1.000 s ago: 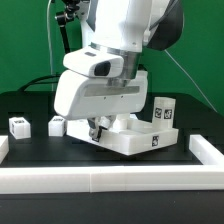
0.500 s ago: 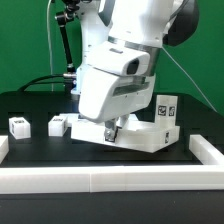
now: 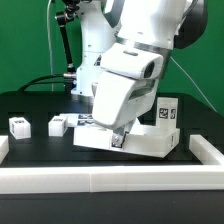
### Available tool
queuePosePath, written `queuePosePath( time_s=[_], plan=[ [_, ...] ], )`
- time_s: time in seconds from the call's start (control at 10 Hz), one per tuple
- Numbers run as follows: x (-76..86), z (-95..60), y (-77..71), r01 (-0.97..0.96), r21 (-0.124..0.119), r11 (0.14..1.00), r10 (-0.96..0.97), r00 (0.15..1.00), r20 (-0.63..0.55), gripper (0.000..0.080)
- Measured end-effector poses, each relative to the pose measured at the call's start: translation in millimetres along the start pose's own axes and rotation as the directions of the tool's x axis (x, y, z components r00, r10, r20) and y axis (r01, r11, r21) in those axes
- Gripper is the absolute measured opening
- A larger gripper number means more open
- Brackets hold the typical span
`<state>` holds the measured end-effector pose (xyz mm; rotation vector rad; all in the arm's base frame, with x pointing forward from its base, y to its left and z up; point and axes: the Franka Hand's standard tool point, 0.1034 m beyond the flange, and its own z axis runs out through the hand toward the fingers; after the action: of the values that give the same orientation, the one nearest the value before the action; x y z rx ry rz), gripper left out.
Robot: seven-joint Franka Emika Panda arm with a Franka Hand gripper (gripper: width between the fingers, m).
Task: Assemble square table
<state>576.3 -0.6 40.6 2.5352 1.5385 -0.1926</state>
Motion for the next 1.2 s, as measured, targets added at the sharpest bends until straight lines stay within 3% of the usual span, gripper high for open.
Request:
queuePosePath(
  time_s=[0.2, 0.3, 0.5, 0.9, 1.0, 1.2],
  plan=[
    [2.1, -4.8, 4.6, 0.014, 0.010, 1.000, -0.014, 1.000, 0.008, 0.0060],
    [11.4, -10.0, 11.9, 0.034, 0.004, 0.999, -0.034, 0.999, 0.006, 0.0060],
    [23.9, -5.8, 21.7, 0.056, 0.005, 0.998, -0.057, 0.998, 0.022, 0.0060],
    [14.3, -3.2, 26.1, 0.275, -0.001, 0.962, -0.274, 0.960, 0.056, 0.0060],
    [17.2, -5.4, 26.9, 0.315, 0.002, 0.949, -0.315, 0.947, 0.060, 0.0060],
    [34.2, -12.0, 31.5, 0.353, -0.015, 0.936, -0.352, 0.934, 0.056, 0.0060]
  ],
)
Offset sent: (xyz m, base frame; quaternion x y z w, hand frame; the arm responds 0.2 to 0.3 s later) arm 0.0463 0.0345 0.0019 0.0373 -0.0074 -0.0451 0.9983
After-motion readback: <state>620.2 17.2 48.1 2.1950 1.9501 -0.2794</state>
